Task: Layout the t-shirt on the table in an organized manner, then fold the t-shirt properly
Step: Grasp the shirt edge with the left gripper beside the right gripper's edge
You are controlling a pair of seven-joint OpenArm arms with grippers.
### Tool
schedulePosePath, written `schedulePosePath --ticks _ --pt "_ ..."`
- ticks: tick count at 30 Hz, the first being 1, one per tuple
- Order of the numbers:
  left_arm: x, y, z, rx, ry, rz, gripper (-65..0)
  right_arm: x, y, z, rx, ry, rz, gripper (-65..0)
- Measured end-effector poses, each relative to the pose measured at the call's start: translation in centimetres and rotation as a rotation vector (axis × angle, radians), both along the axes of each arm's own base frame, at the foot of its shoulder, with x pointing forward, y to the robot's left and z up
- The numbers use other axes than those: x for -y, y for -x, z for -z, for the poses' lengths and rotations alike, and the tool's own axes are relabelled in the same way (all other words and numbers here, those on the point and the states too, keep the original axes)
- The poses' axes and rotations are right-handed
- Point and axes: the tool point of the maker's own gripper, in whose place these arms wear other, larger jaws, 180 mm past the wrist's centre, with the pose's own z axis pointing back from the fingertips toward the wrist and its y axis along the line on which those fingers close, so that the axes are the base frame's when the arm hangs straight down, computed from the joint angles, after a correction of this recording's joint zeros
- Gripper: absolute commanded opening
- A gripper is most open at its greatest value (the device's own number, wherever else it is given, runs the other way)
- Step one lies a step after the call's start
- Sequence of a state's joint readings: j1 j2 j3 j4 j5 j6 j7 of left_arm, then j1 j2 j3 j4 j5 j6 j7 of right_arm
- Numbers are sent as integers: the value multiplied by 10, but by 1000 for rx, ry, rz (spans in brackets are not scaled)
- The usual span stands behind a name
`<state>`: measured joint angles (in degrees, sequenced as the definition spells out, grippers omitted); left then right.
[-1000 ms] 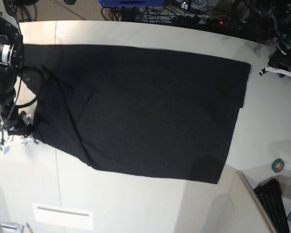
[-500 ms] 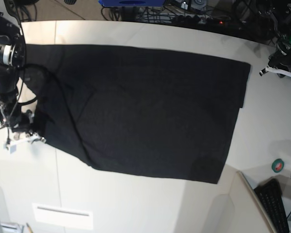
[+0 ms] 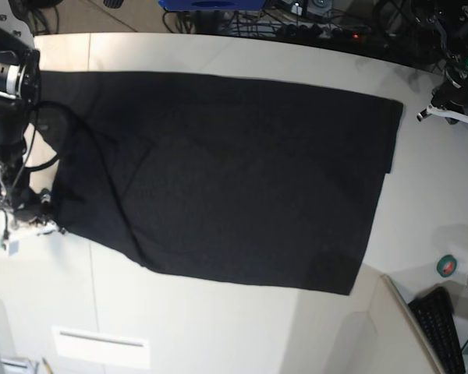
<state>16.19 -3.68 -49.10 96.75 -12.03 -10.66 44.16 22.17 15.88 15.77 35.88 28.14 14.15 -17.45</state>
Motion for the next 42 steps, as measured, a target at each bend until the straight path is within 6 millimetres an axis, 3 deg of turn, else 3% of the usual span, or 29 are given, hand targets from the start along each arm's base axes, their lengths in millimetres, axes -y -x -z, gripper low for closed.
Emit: schedulePosePath --ticks 7,21,24,31,33,35,37,39,42 --pt "0 -1 0 3 1 1 -650 -2 -28 -52 115 48 -59 -650" --pt "1 -5 -2 7 -4 10 -650 18 -53 -100 207 112 -66 -650" --pt "13 -16 1 -17 -11 76 -650 17 -56 -103 215 111 -67 -650" --pt "36 -63 4 -14 15 217 -650 16 -59 -106 224 110 -69 -650" --pt "33 -76 8 -40 52 198 -533 15 -59 -106 225 107 -69 -650" --pt "28 -101 2 -15 71 192 -383 16 -58 -105 220 112 -71 -650" --pt "23 -124 1 5 100 178 -273 15 -57 -104 216 110 -73 -650" --pt "23 -144 7 9 145 158 -207 13 -57 -104 220 108 -87 -650" --pt "29 -172 29 -49 231 170 -194 7 -58 -106 237 101 -123 -650"
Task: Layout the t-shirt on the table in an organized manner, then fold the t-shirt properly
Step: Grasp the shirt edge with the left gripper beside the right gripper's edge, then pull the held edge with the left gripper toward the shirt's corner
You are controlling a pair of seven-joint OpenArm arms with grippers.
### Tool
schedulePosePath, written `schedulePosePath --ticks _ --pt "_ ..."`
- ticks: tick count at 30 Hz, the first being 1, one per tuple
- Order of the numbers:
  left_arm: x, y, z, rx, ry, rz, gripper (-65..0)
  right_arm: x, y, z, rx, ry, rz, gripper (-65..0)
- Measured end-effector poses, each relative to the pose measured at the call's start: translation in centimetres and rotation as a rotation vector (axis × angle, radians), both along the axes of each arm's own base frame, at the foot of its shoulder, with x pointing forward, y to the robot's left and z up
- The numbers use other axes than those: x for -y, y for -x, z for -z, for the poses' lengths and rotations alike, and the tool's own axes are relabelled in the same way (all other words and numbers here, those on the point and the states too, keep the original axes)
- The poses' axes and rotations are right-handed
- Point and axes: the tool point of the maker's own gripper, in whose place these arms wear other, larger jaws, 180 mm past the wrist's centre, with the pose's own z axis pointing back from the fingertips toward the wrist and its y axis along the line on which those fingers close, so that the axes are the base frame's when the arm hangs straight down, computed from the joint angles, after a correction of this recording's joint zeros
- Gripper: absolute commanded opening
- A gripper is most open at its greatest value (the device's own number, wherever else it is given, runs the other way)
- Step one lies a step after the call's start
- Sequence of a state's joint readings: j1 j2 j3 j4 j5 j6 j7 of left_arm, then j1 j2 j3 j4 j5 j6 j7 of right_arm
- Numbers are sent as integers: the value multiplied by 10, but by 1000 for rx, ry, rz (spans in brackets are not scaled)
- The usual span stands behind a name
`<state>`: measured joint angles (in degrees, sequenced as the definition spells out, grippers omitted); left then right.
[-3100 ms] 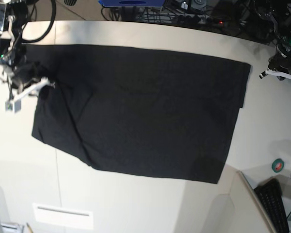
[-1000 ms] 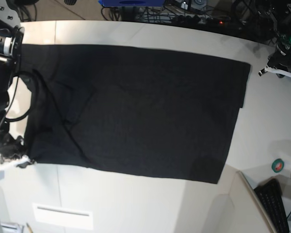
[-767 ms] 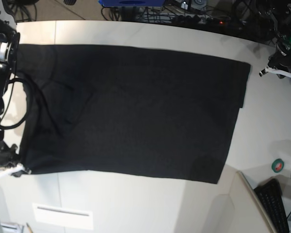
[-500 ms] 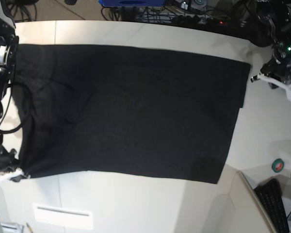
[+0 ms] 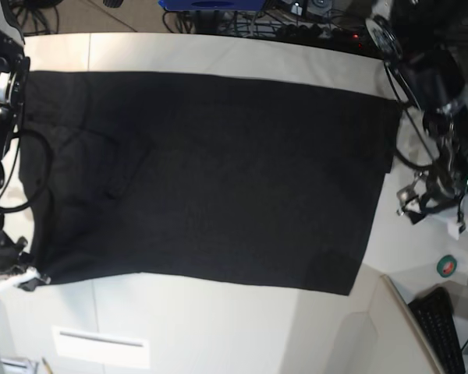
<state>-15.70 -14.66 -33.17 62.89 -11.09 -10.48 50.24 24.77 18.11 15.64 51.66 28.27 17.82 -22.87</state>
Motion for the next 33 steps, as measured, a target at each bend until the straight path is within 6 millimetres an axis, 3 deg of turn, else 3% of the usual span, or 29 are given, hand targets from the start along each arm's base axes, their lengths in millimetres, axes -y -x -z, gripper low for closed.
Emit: schedulePosePath --ticks 4,6,10,15,17,21,22,29,33 --pt "23 -38 19 -29 35 81 -193 -3 0 0 1 0 -13 -650" --pt "36 -45 29 -37 46 107 -193 -2 1 2 -3 3 -14 -650" --pt "49 -40 55 -81 59 127 -193 -1 6 7 -17 5 -13 -650" --pt "53 -45 61 -95 37 155 -201 6 6 3 -13 16 -10 -650" --pt "53 -44 62 -98 27 165 -275 10 6 2 -11 24 -7 -650" --pt "53 -41 65 -94 24 167 -617 10 8 4 -16 25 -7 -650" --pt "54 -40 66 -93 33 165 -650 9 9 6 -19 22 -8 -650" --pt "55 -41 63 -101 35 168 -650 9 18 16 -40 23 -7 -650" --pt "62 -29 54 -133 7 224 -650 9 20 19 -45 22 -8 -650"
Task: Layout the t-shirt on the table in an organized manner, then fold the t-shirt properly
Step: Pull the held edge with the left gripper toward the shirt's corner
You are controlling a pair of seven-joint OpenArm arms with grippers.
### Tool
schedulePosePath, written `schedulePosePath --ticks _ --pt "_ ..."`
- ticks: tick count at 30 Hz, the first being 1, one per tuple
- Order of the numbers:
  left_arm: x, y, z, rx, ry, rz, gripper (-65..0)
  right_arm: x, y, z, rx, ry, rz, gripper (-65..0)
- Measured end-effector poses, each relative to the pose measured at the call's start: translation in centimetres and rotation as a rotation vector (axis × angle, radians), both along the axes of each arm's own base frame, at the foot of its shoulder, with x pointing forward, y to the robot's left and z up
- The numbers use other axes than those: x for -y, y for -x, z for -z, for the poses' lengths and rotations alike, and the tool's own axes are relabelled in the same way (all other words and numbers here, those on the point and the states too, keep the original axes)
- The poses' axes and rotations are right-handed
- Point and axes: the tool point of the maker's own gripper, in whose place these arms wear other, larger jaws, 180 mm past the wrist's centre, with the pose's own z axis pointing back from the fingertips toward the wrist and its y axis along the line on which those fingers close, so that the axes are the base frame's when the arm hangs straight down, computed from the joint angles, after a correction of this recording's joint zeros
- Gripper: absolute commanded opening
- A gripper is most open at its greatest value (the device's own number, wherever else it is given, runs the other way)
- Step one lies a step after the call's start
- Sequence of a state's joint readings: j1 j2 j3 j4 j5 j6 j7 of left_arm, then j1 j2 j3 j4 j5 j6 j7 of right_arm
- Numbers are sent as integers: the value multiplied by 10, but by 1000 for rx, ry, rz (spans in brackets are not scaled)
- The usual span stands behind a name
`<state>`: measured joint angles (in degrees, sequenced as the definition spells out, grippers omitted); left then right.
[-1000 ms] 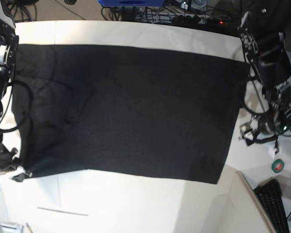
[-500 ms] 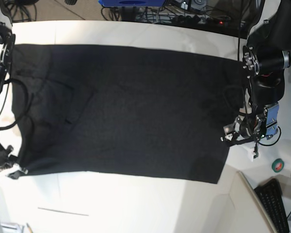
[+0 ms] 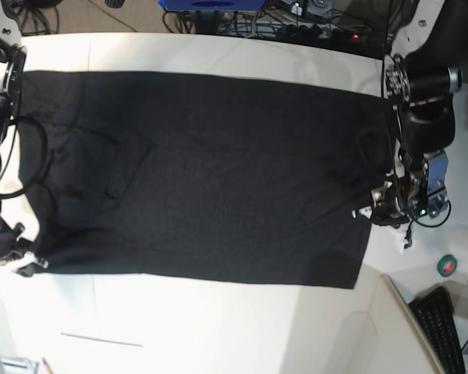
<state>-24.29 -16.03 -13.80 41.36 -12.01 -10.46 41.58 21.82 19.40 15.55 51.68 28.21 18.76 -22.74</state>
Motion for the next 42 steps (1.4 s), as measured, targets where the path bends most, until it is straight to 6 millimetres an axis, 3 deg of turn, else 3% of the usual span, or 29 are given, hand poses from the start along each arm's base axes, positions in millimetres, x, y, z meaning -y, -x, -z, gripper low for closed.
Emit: schedulePosePath --ticks 4,8,11,13,17,22,27,28,31,33,34,39,42 --pt "2 6 -27 30 -49 51 -650 0 5 5 -13 0 -1 -650" --pt "-19 26 -53 56 -48 -27 -650 -2 5 -3 11 18 -14 -650" --pt "-25 62 -50 -6 -88 -31 -650 -4 5 -11 37 32 -24 -650" --pt "-15 81 -46 -29 -92 -5 -650 -8 3 -15 47 32 -32 -650" --pt "4 108 -50 -14 -97 32 -650 -6 5 -15 50 36 -30 -650" --pt "8 154 -39 -83 -122 48 -650 -8 14 -3 20 34 -32 -650" --pt "10 182 -28 -134 -118 55 -650 -5 15 -4 21 38 -31 -650" --pt "10 189 -25 -149 -117 55 -597 -5 16 -2 19 39 -31 -650" --pt "9 207 -18 -196 -120 56 -334 -7 23 6 1 34 -32 -650" --pt "10 205 -25 -181 -130 64 -204 -6 29 12 -17 36 -32 -650" --pt "11 199 -34 -151 -143 74 -171 -7 32 15 -22 34 -32 -650" --pt "10 175 -81 -34 -180 77 -171 -7 38 22 -40 34 -34 -650" --pt "-21 152 -100 -2 -222 -22 -171 -7 37 20 -34 32 -32 -650"
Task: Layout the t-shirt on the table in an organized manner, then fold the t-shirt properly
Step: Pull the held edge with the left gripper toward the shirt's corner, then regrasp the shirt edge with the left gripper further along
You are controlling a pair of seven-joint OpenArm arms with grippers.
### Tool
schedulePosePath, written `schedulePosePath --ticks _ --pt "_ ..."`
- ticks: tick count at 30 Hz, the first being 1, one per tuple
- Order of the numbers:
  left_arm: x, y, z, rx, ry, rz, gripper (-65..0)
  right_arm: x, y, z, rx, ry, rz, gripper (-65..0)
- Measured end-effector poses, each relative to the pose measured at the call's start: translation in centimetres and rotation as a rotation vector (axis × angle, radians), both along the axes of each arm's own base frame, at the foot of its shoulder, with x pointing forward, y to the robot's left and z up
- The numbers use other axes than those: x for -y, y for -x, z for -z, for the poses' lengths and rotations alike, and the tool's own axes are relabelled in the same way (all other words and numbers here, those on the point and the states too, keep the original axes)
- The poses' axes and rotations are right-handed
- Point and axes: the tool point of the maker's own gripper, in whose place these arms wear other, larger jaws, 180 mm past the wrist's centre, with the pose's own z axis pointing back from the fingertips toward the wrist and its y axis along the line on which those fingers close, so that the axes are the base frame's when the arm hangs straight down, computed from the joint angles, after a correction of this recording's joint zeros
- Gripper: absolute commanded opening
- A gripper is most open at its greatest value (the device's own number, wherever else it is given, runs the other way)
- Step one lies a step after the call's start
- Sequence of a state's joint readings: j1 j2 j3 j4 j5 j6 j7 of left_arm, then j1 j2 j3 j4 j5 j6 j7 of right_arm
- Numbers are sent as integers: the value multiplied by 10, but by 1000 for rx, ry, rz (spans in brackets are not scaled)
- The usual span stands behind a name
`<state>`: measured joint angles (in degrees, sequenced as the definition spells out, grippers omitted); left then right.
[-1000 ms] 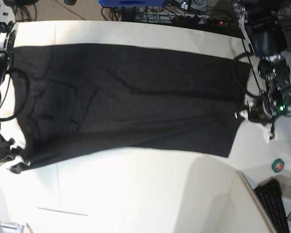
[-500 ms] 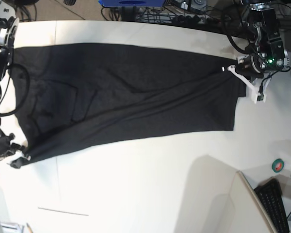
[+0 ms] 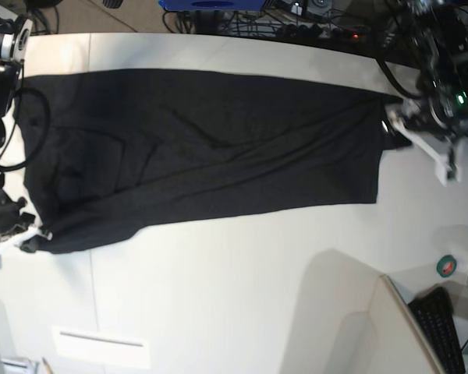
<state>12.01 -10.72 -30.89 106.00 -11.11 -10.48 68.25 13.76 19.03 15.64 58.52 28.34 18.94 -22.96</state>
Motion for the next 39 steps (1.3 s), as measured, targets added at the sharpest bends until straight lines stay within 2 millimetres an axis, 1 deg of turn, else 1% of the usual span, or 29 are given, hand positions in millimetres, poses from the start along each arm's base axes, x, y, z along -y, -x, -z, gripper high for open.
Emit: schedulePosePath --ticks 1,3,4,8,10,12,13,14,16,18,20,25,27,29,32,33,34,36,38,39 --pt "-9 -14 -4 25 0 -18 -171 0 0 0 2 1 1 -650" --pt "-15 -35 2 33 38 -45 -171 0 0 0 0 2 0 -650" --pt "-16 -44 9 27 73 -55 -171 -1 0 0 0 -1 -1 -650" --pt "-21 -69 41 -39 179 -116 -171 0 0 0 2 0 1 -650" --pt "-27 -94 47 -18 190 -119 -171 -1 -1 -1 2 1 -3 -650" --pt "-24 -116 57 -14 207 -97 -171 -2 -2 -6 14 6 -7 -650" --pt "-19 -122 64 -23 222 -91 -171 -2 -3 -8 22 9 -8 -650" --pt "-15 -126 72 -32 233 -89 -171 -2 -5 -10 25 11 -9 -650" --pt "-2 -128 86 -68 265 -80 -171 -3 -6 -12 33 9 -10 -650" --pt "6 -129 95 -81 285 -75 -171 -2 -5 -11 30 12 -10 -650" --pt "8 -131 98 -73 295 -81 -171 -2 -5 -10 27 12 -11 -650" --pt "1 -134 102 -38 282 -96 -171 -2 -5 -11 27 13 -11 -650" --pt "4 -137 105 -48 266 -74 -171 -2 -5 -11 27 13 -11 -650" --pt "12 -143 109 -32 242 -33 -171 -3 -5 -11 29 11 -11 -650" --pt "14 -146 114 -13 234 -28 -181 -2 -5 -11 28 11 -11 -650" --pt "13 -145 115 -17 236 -30 -214 -2 -4 -10 26 13 -11 -650" --pt "13 -145 115 -17 233 -30 -260 -2 -4 -10 26 13 -11 -650" --pt "10 -145 115 -8 227 -37 -425 -3 -2 -8 22 12 -11 -650" --pt "9 -145 116 -7 220 -41 -619 -3 -2 -7 21 10 -11 -650" --pt "10 -145 116 -7 223 -42 -650 -3 -2 -7 21 11 -11 -650"
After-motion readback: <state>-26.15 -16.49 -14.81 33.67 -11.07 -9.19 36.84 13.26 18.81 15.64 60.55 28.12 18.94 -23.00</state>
